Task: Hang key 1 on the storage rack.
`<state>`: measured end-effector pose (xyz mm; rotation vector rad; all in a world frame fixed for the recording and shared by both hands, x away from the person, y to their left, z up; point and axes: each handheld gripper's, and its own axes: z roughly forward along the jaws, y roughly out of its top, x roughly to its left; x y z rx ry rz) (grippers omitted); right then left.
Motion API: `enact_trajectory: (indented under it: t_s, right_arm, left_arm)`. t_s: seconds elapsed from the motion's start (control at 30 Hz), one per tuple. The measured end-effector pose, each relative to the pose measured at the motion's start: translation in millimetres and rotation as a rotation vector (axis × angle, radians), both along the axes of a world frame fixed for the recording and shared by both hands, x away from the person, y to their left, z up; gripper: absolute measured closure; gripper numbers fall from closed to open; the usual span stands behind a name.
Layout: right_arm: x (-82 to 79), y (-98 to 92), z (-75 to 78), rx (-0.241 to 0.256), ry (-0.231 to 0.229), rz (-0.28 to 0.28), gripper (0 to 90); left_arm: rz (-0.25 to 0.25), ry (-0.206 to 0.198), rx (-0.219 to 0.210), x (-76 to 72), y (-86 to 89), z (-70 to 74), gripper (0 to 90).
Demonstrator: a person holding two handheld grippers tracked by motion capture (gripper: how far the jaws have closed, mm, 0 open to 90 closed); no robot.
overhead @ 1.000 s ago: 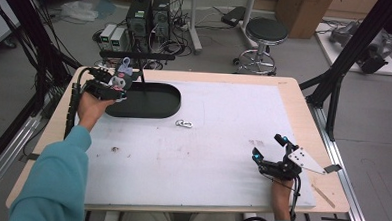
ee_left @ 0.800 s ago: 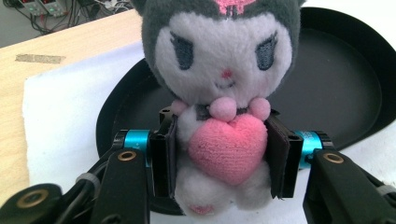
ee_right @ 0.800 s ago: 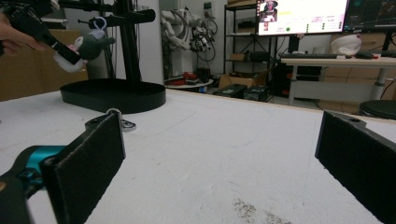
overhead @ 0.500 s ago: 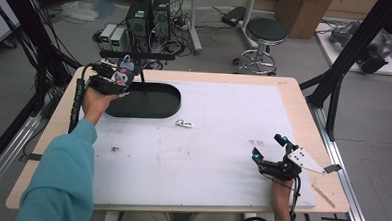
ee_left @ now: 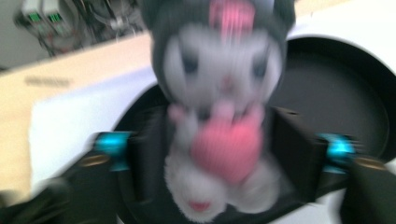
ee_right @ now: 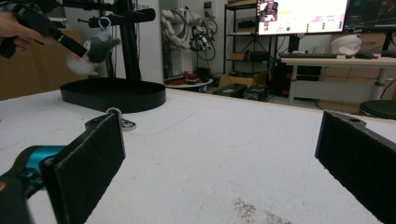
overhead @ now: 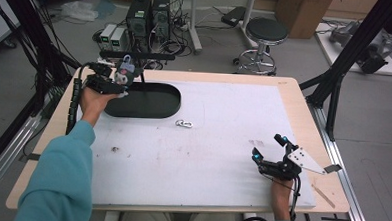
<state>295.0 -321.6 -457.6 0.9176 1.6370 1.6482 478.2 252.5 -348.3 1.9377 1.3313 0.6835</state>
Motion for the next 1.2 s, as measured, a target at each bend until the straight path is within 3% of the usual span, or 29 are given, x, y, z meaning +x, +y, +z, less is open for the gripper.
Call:
enact_trajectory:
  t_s: [0.13,0.3,0.37,0.63,0.8,0.93,1.2]
  right_arm:
    - [0.3,-0.3,0.0,0.0,-0.001,0.0,0.7]
    - [0.5,-0.5,0.0,-0.002,-0.006,-0.001,0.7]
    - [0.3,-0.3,0.0,-0.001,-0.002,0.0,0.7]
    - [-0.1,0.1,0.0,0.001,0.0,0.0,0.7]
    - [0.0,0.0,0.0,-0.006,-0.005,0.001,0.7]
    - [0.0,0.0,0.0,-0.005,-0.005,0.001,0.7]
    - [-0.2,0.3,0.0,-0.004,-0.008,0.001,0.7]
  left_arm:
    - [-0.061,-0.074,-0.023,-7.5,3.1,-0.1,8.7]
    - [-0.09,-0.136,-0.066,-19.2,9.3,-1.5,1.7]
    - [-0.115,-0.157,-0.103,-24.8,13.1,-1.8,1.7]
    - [-0.197,-0.206,-0.152,-52.3,17.8,5.0,1.7]
    - [-0.267,-0.322,-0.209,-81.1,17.4,4.3,1.7]
    - [-0.305,-0.358,-0.263,-101.1,16.3,1.5,1.7]
    - [-0.417,-0.441,-0.31,-137.3,5.8,-9.5,1.7]
